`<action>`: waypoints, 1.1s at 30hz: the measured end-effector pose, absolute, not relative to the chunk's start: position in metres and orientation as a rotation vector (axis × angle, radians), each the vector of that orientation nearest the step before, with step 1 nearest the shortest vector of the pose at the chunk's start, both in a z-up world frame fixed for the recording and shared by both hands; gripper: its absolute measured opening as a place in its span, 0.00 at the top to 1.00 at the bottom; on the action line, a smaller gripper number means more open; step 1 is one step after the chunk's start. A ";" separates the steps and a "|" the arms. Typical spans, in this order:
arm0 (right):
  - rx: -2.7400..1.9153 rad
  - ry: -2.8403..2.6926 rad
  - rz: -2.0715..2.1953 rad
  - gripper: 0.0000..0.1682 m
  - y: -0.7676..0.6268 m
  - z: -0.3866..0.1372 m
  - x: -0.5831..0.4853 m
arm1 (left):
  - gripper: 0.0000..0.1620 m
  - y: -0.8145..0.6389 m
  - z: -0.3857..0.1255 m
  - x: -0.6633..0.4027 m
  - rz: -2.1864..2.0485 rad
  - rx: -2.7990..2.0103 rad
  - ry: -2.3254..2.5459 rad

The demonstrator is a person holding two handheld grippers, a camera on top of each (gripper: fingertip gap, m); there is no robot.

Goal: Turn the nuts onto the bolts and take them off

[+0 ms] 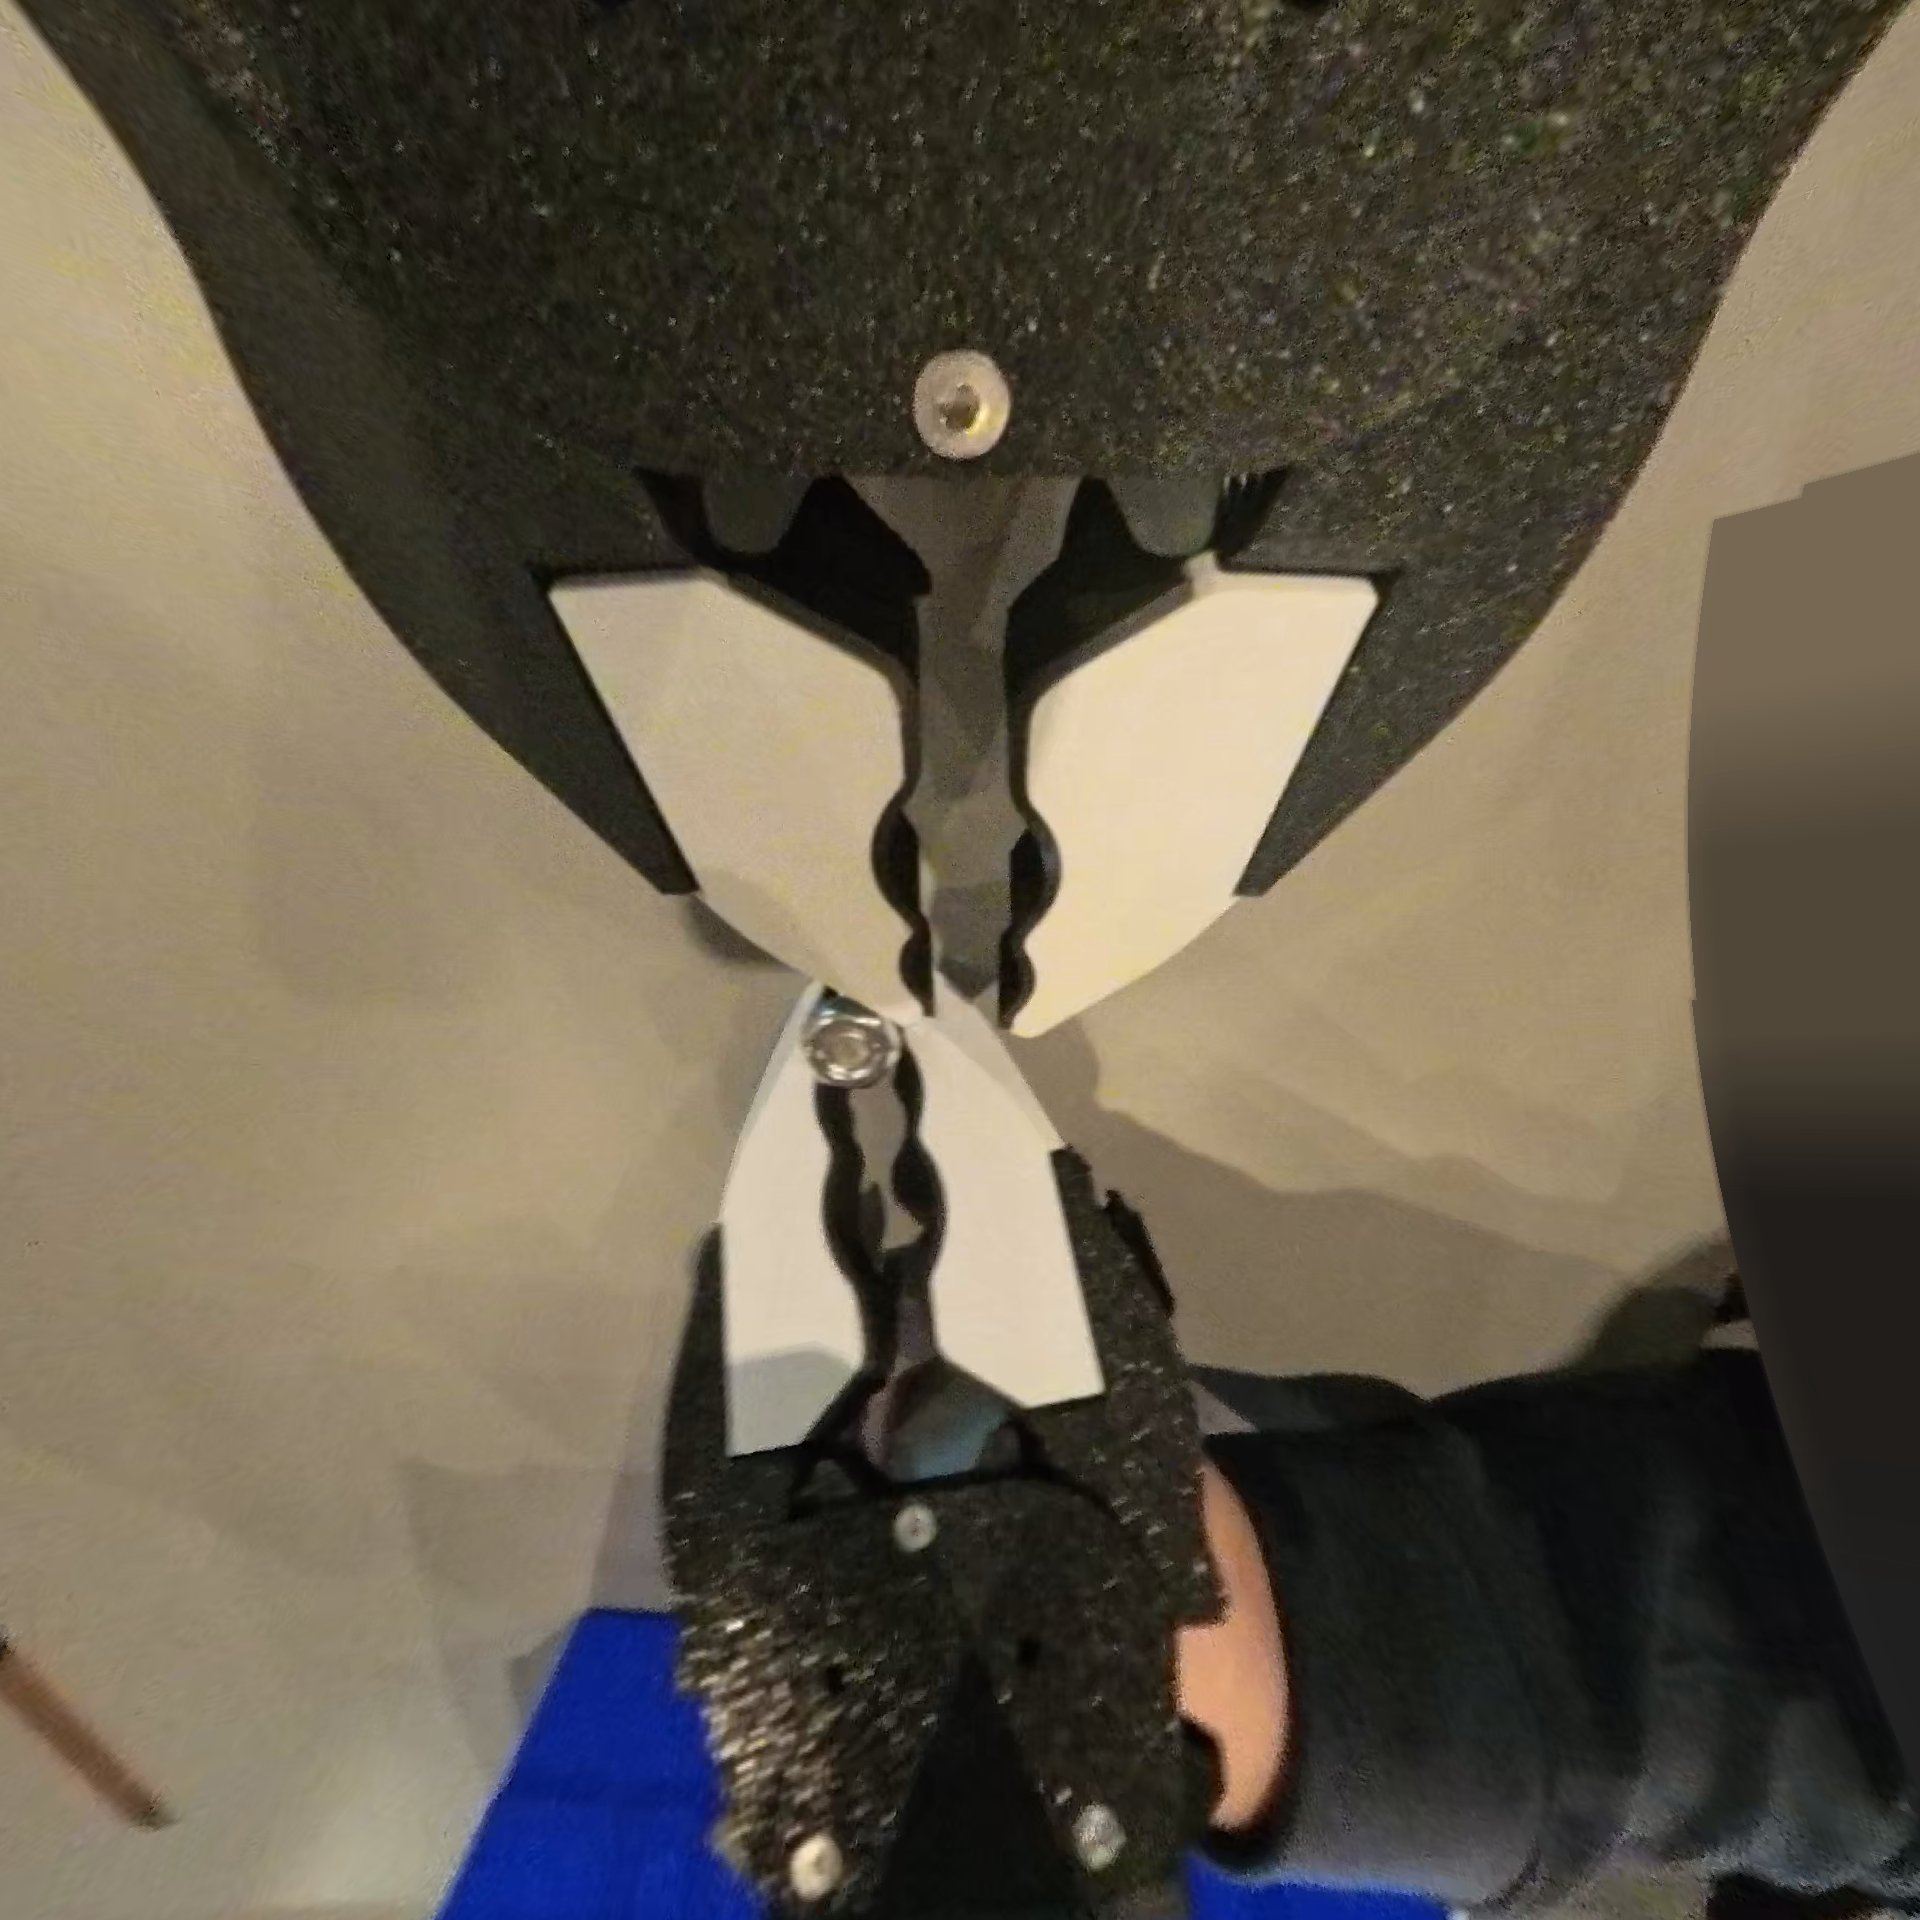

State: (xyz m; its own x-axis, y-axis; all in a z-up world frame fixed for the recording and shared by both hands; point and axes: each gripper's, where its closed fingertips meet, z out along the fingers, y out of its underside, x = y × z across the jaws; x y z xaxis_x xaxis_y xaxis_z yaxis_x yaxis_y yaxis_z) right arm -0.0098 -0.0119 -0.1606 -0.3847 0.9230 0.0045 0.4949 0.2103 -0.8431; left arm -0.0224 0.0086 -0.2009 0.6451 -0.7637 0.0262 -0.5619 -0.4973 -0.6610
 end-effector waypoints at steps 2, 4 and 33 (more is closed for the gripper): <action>-1.311 -1.905 1.022 0.86 0.000 -0.159 -0.013 | 0.90 0.009 -0.201 -0.022 -0.420 -2.241 1.028; -1.301 -1.877 0.996 0.79 0.004 -0.158 -0.018 | 0.90 0.009 -0.201 -0.022 -0.418 -2.241 1.029; -1.293 -1.981 0.931 0.86 -0.006 -0.174 -0.016 | 0.90 0.008 -0.200 -0.021 -0.427 -2.240 1.028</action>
